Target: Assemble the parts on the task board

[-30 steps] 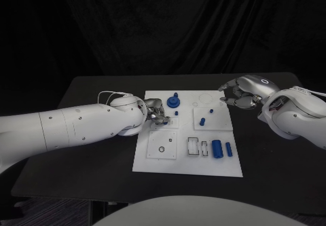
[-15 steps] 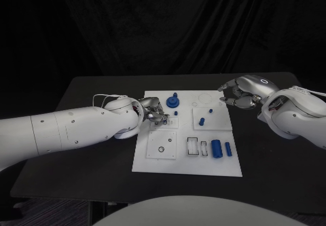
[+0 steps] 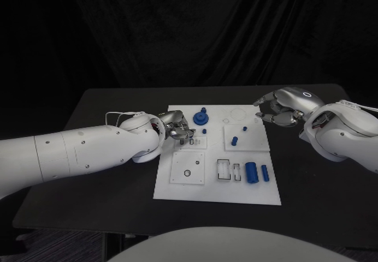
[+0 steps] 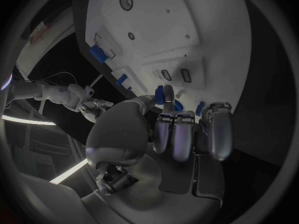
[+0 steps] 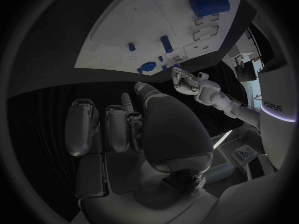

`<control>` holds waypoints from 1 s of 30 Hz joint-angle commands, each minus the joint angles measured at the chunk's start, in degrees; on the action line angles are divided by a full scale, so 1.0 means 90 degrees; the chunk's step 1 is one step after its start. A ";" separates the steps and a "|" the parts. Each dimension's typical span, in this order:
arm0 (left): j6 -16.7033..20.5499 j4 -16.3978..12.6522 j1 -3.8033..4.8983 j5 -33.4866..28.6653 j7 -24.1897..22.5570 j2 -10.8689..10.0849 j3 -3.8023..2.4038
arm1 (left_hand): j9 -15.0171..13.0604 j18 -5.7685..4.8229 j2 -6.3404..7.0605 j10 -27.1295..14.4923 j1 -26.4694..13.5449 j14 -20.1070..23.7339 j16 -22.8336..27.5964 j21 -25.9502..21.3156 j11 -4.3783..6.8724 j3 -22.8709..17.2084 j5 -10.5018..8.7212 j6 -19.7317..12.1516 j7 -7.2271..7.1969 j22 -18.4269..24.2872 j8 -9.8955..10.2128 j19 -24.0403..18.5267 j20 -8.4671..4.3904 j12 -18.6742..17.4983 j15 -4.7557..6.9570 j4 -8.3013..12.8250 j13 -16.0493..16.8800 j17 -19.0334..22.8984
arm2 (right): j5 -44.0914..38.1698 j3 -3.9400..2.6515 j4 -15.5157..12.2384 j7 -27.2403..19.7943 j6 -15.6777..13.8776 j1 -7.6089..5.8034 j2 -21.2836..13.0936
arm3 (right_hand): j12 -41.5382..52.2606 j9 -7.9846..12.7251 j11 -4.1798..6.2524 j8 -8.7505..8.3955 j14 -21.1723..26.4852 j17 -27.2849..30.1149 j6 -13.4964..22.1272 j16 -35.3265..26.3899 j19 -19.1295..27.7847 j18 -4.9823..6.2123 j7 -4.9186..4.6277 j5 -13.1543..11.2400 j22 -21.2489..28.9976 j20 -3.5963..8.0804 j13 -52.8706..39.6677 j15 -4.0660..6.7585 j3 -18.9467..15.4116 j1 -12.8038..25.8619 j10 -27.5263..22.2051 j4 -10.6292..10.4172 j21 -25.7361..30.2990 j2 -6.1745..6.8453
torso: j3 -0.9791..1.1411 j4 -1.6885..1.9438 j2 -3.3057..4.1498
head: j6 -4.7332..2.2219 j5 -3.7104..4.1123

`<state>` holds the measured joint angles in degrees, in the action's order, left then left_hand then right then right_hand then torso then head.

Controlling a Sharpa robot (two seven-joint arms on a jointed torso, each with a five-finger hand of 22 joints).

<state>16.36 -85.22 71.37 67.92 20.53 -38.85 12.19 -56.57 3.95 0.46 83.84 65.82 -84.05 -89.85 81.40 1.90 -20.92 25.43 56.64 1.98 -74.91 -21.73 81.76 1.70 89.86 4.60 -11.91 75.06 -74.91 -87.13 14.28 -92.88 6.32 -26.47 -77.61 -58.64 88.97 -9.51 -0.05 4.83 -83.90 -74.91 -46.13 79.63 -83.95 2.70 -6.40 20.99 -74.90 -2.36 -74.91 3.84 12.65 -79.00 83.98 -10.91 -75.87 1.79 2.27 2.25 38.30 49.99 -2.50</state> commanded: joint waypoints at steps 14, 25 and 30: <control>0.0136 0.0114 -0.0170 -0.0009 -0.0135 0.0101 -0.0002 | -0.0018 -0.0036 -0.0078 0.0684 0.0001 -0.0661 -0.0016 -0.0036 0.0045 -0.0093 -0.0016 0.0019 -0.0047 -0.0186 0.0035 -0.0030 -0.0026 0.0016 0.0046 0.0036 0.1660 -0.1676 | -0.0018 -0.0004 -0.0021 0.0119 0.0050 0.0015 -0.0015 | -0.0023 0.0021 -0.0047 -0.0044 -0.0355 -0.0189 -0.0036 -0.0043 -0.0075 0.0061 0.0004 0.0153 -0.1192 -0.0053 -0.1525 -0.0046 0.0097 0.0005 0.0518 0.0006 0.0052 -0.0012 | 0.0000 0.0006 0.0006 | 0.0001 -0.0009; 0.0168 0.0176 -0.0266 -0.0009 -0.0227 0.0132 -0.0002 | -0.0028 -0.0034 -0.0091 0.0684 -0.0001 -0.0661 -0.0016 -0.0042 0.0047 -0.0113 -0.0040 0.0020 -0.0049 -0.0182 0.0044 -0.0034 -0.0027 0.0016 0.0047 0.0035 0.1660 -0.1676 | -0.0018 -0.0004 -0.0021 0.0115 0.0064 0.0015 -0.0024 | -0.0025 0.0026 -0.0046 -0.0049 -0.0355 -0.0185 -0.0038 -0.0047 -0.0074 0.0062 0.0003 0.0195 -0.1191 -0.0053 -0.1523 -0.0046 0.0121 0.0008 0.0516 0.0012 0.0058 -0.0008 | -0.0002 -0.0003 0.0009 | 0.0001 -0.0036; 0.0121 0.0215 -0.0296 -0.0009 -0.0225 0.0142 -0.0002 | -0.0040 -0.0032 -0.0102 0.0684 0.0001 -0.0661 -0.0016 -0.0050 0.0047 -0.0134 -0.0073 0.0019 -0.0048 -0.0175 0.0054 -0.0040 -0.0029 0.0016 0.0048 0.0038 0.1660 -0.1676 | -0.0018 -0.0004 -0.0020 0.0113 0.0074 0.0015 -0.0027 | -0.0026 0.0027 -0.0047 -0.0050 -0.0353 -0.0179 -0.0040 -0.0052 -0.0071 0.0063 0.0002 0.0210 -0.1189 -0.0052 -0.1521 -0.0046 0.0130 0.0009 0.0515 0.0014 0.0066 -0.0008 | -0.0003 0.0000 0.0007 | 0.0001 -0.0041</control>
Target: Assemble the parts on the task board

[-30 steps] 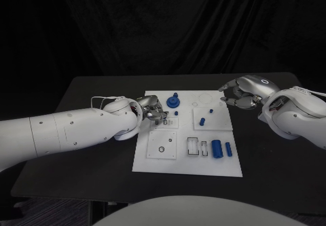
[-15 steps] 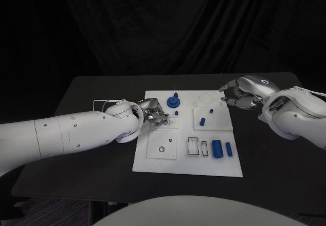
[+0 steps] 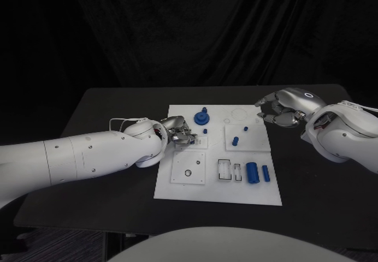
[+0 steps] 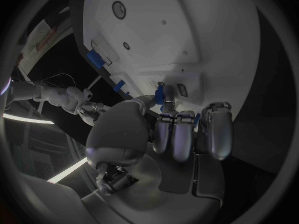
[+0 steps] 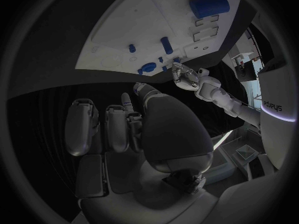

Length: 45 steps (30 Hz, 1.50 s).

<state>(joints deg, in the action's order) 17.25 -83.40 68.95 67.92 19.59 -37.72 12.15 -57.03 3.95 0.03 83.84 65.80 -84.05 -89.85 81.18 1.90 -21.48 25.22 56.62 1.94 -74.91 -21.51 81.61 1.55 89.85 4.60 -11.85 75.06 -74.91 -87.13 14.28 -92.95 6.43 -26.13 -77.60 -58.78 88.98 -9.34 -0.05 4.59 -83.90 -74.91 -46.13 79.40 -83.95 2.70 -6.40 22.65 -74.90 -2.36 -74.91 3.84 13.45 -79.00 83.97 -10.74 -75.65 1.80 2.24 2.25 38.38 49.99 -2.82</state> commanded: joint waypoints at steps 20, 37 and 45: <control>-0.0186 0.0029 -0.0092 -0.0009 -0.0123 -0.0013 0.0002 | -0.0094 -0.0028 0.0088 0.0684 -0.0237 -0.0661 -0.0016 -0.0070 0.0025 0.0066 -0.0683 0.0024 -0.0017 -0.0172 0.0193 -0.0038 0.0000 0.0016 0.0031 -0.0115 0.1660 -0.1676 | 0.0072 -0.0004 -0.0017 0.0108 0.0079 0.0014 -0.0028 | -0.0027 0.0012 -0.0047 -0.0027 -0.0355 -0.0185 -0.0045 -0.0023 -0.0070 0.0064 0.0002 0.0060 -0.1188 -0.0052 -0.1520 -0.0046 0.0061 0.0011 0.0514 0.0000 0.0048 -0.0005 | 0.0001 -0.0002 -0.0003 | 0.0001 -0.0018; -0.0301 0.0040 -0.0101 -0.0009 -0.0080 -0.0030 0.0002 | -0.0154 -0.0026 0.0077 0.0684 -0.0620 -0.0661 -0.0016 -0.0102 -0.0010 0.0574 -0.1300 0.0111 0.0021 -0.0200 0.0437 -0.0034 0.0029 0.0016 0.0001 -0.0523 0.1660 -0.1676 | 0.0089 -0.0004 -0.0014 0.0144 0.0135 0.0015 -0.0025 | -0.0042 0.0023 -0.0048 -0.0035 -0.0347 -0.0157 -0.0057 -0.0047 -0.0058 0.0072 -0.0001 0.0163 -0.1179 -0.0053 -0.1505 -0.0048 0.0125 0.0011 0.0498 0.0026 0.0087 0.0021 | 0.0002 -0.0002 -0.0004 | 0.0001 -0.0014; -0.0304 0.0052 -0.0105 -0.0009 -0.0069 -0.0038 0.0002 | -0.0176 -0.0025 0.0036 0.0684 -0.0758 -0.0661 -0.0016 -0.0110 -0.0018 0.0741 -0.1397 0.0141 0.0028 -0.0209 0.0496 -0.0032 0.0036 0.0016 -0.0006 -0.0534 0.1660 -0.1676 | 0.0090 -0.0004 -0.0008 0.0160 0.0164 0.0017 -0.0024 | -0.0042 0.0026 -0.0048 -0.0037 -0.0345 -0.0151 -0.0058 -0.0052 -0.0051 0.0076 0.0001 0.0184 -0.1173 -0.0053 -0.1504 -0.0048 0.0138 0.0014 0.0497 0.0029 0.0107 0.0026 | 0.0001 -0.0002 -0.0004 | 0.0001 -0.0024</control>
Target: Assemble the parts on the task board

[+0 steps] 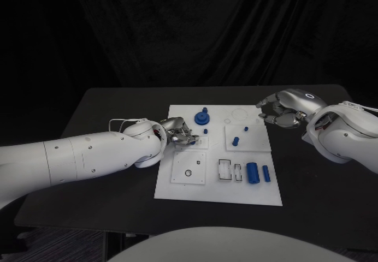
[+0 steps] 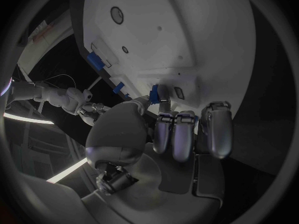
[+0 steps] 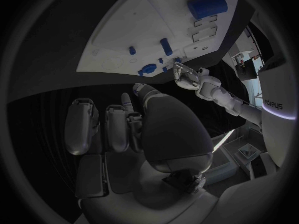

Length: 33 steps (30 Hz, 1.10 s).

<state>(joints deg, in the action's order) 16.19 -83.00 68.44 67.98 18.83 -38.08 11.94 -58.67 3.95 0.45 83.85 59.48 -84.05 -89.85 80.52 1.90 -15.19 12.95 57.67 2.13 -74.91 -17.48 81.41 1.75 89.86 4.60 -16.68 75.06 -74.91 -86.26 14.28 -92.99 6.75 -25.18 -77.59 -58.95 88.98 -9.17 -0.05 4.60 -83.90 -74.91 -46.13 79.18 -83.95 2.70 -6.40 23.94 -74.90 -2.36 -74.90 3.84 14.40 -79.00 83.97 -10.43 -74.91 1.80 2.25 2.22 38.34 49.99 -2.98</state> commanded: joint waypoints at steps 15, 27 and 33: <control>-0.0034 0.0038 -0.0053 -0.0016 -0.0064 0.0004 0.0025 | -0.0227 -0.0028 -0.0431 0.0684 -0.0701 -0.0661 -0.0016 -0.0052 -0.0017 0.0517 -0.0088 0.0052 0.0002 -0.0254 0.0123 0.0007 0.0018 0.0016 -0.0008 -0.0016 0.1660 -0.1677 | -0.0006 -0.0004 0.0002 0.0149 0.0096 0.0018 -0.0010 | -0.0047 0.0008 -0.0049 -0.0039 -0.0343 -0.0143 -0.0059 -0.0035 -0.0049 0.0077 0.0001 0.0052 -0.1171 -0.0053 -0.1499 -0.0047 0.0040 0.0017 0.0492 -0.0004 0.0031 0.0028 | 0.0001 0.0003 0.0001 | 0.0001 -0.0020; -0.0032 0.0064 -0.0054 -0.0016 -0.0147 0.0018 0.0025 | -0.0866 -0.0028 -0.0692 0.0684 -0.0991 -0.0661 -0.0016 -0.0074 -0.0004 0.0893 -0.0095 -0.0117 -0.0017 -0.0290 -0.0181 0.0017 0.0011 0.0016 0.0001 -0.0024 0.1660 -0.1677 | -0.0006 -0.0004 -0.0002 0.0173 0.0132 0.0019 -0.0016 | -0.0054 0.0012 -0.0052 -0.0042 -0.0341 -0.0136 -0.0060 -0.0041 -0.0044 0.0080 -0.0003 0.0065 -0.1167 -0.0053 -0.1492 -0.0049 0.0054 0.0041 0.0484 -0.0019 0.0047 0.0022 | 0.0001 0.0000 0.0003 | 0.0001 -0.0021; -0.0045 0.0074 -0.0054 -0.0016 -0.0153 0.0016 0.0025 | -0.1082 -0.0028 -0.0812 0.0684 -0.1151 -0.0661 -0.0016 -0.0082 0.0009 0.1061 -0.0089 -0.0117 -0.0034 -0.0305 -0.0298 0.0021 0.0004 0.0016 0.0011 -0.0024 0.1660 -0.1677 | -0.0006 -0.0004 -0.0005 0.0194 0.0161 0.0019 -0.0022 | -0.0060 0.0013 -0.0052 -0.0042 -0.0337 -0.0124 -0.0063 -0.0051 -0.0041 0.0082 -0.0005 0.0068 -0.1165 -0.0054 -0.1486 -0.0049 0.0059 0.0051 0.0478 -0.0025 0.0057 0.0019 | 0.0002 0.0003 0.0003 | 0.0001 -0.0019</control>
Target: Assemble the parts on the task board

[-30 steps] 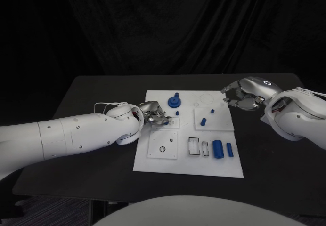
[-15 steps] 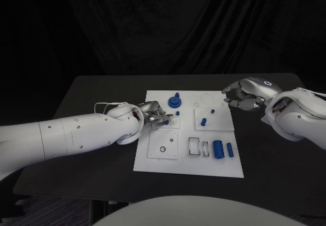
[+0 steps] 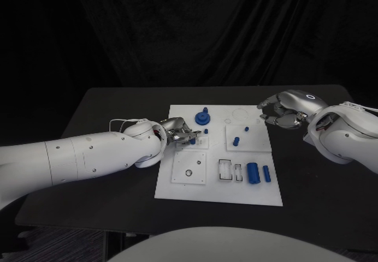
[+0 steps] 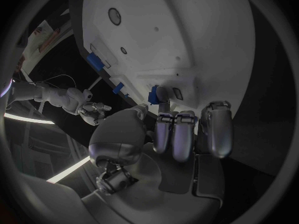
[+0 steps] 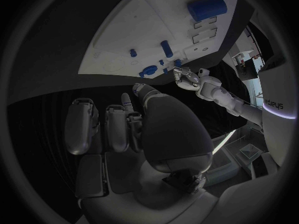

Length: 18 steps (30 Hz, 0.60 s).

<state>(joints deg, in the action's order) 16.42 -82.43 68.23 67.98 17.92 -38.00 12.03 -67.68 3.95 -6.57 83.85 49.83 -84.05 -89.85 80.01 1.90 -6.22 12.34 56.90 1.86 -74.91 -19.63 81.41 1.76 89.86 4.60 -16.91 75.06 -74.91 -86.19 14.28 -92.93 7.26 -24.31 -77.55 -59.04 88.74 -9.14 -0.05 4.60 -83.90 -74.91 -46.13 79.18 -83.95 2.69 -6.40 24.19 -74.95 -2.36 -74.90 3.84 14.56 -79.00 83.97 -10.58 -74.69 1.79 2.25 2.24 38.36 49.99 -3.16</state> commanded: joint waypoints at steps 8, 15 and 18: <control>-0.0086 0.0020 -0.0031 -0.0015 -0.0084 -0.0004 0.0015 | -0.0384 -0.0027 -0.0168 0.0683 -0.0154 -0.0661 -0.0016 -0.0040 0.0035 0.0249 0.0077 -0.0021 -0.0037 -0.0321 -0.0224 0.0023 -0.0014 0.0016 0.0029 0.0007 0.1660 -0.1676 | -0.0014 -0.0004 -0.0009 0.0157 0.0090 0.0015 -0.0014 | -0.0045 0.0010 -0.0054 -0.0041 -0.0334 -0.0113 -0.0066 -0.0060 -0.0038 0.0084 -0.0006 0.0039 -0.1157 -0.0054 -0.1472 -0.0050 0.0047 0.0061 0.0465 -0.0015 0.0039 0.0016 | 0.0001 -0.0002 0.0001 | 0.0001 -0.0011; -0.0141 0.0022 -0.0031 -0.0015 -0.0129 -0.0017 0.0015 | -0.0594 -0.0026 -0.0232 0.0683 -0.0083 -0.0661 -0.0016 -0.0052 0.0057 0.0334 0.0312 -0.0028 -0.0063 -0.0334 -0.0316 0.0023 -0.0031 0.0016 0.0048 0.0012 0.1660 -0.1676 | -0.0014 -0.0004 -0.0004 0.0163 0.0096 0.0015 -0.0011 | -0.0076 0.0011 -0.0054 -0.0041 -0.0328 -0.0086 -0.0069 -0.0083 -0.0026 0.0091 -0.0007 0.0038 -0.1148 -0.0055 -0.1438 -0.0051 0.0055 0.0071 0.0432 -0.0021 0.0073 0.0011 | -0.0002 -0.0003 0.0001 | 0.0001 -0.0017; -0.0172 0.0024 -0.0031 -0.0015 -0.0149 -0.0019 0.0015 | -0.0746 -0.0025 -0.0198 0.0683 0.0160 -0.0661 -0.0016 -0.0064 0.0071 0.0331 0.0625 -0.0077 -0.0079 -0.0347 -0.0343 0.0023 -0.0045 0.0016 0.0060 0.0026 0.1660 -0.1676 | -0.0014 -0.0004 -0.0002 0.0164 0.0092 0.0015 -0.0009 | -0.0076 0.0011 -0.0054 -0.0041 -0.0328 -0.0086 -0.0069 -0.0083 -0.0026 0.0091 -0.0007 0.0038 -0.1148 -0.0055 -0.1438 -0.0051 0.0055 0.0071 0.0432 -0.0021 0.0073 0.0011 | -0.0003 0.0000 -0.0001 | 0.0001 -0.0020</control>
<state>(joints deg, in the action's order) 16.19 -82.22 68.20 67.98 17.42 -38.17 12.05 -74.20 3.95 -8.47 84.08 50.82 -84.04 -89.85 79.68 2.11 -3.57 17.65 56.38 1.34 -74.91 -22.51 81.52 1.64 89.86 4.61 -16.75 75.07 -74.91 -86.17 14.28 -92.92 7.65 -23.79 -77.55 -59.07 88.26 -9.10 -0.05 4.60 -83.90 -74.91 -46.29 78.55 -83.95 2.70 -6.56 24.18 -74.94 -2.36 -74.91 3.84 14.71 -79.00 83.97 -10.74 -74.42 1.80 2.25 2.22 38.36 49.99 -3.32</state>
